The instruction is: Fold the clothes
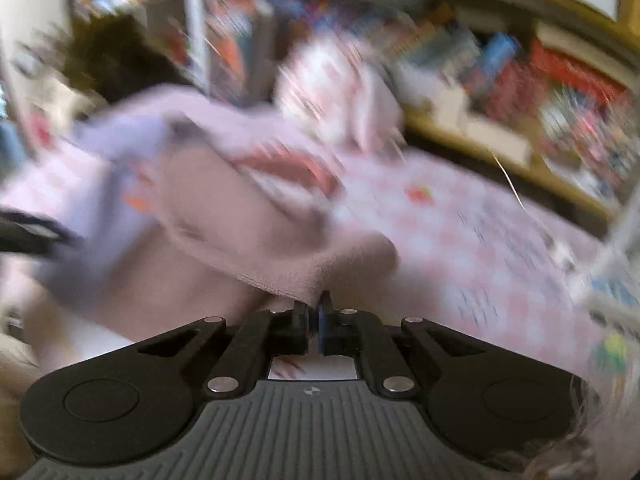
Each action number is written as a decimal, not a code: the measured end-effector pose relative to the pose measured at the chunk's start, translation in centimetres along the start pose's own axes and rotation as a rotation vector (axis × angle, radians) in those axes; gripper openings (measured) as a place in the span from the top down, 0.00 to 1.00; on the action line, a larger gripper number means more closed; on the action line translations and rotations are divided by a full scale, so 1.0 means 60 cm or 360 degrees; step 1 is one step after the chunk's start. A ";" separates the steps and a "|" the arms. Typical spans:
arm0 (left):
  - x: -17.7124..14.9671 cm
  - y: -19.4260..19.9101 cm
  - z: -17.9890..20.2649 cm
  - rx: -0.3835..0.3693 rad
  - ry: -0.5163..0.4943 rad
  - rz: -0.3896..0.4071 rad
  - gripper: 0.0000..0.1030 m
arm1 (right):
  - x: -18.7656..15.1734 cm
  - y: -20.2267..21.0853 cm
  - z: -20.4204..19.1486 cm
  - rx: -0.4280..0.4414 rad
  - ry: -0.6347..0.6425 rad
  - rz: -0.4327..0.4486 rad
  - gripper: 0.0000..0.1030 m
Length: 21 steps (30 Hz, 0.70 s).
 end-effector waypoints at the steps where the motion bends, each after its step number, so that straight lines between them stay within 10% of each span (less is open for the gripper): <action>1: 0.000 -0.001 -0.002 -0.0003 0.0006 -0.0002 0.29 | 0.022 0.012 0.011 0.0014 -0.0030 0.0049 0.97; 6: 0.002 -0.006 -0.005 -0.0008 0.0026 -0.0010 0.29 | 0.091 -0.007 0.095 -0.0283 0.0020 0.0034 0.97; 13: 0.009 -0.008 -0.002 -0.0010 -0.0036 -0.0026 0.29 | 0.023 -0.189 0.230 -0.0858 0.0387 -0.0409 0.80; 18: 0.025 -0.013 -0.017 0.0001 -0.0057 -0.0015 0.29 | 0.037 -0.166 0.203 -0.0858 0.0283 -0.0204 0.61; 21: 0.035 -0.026 -0.030 -0.0009 -0.0038 -0.0036 0.29 | 0.036 -0.154 0.133 -0.0534 0.0172 -0.0170 0.49</action>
Point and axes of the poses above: each gripper's, at about its wrist camera, not at the fingertips, and y roughly against the way its jaws point, z to its right, x to its top, the point moved 4 cm from there along -y, roughly the way its jaws point, and after that the axes turned 13 degrees about z, right-handed, at the moved point
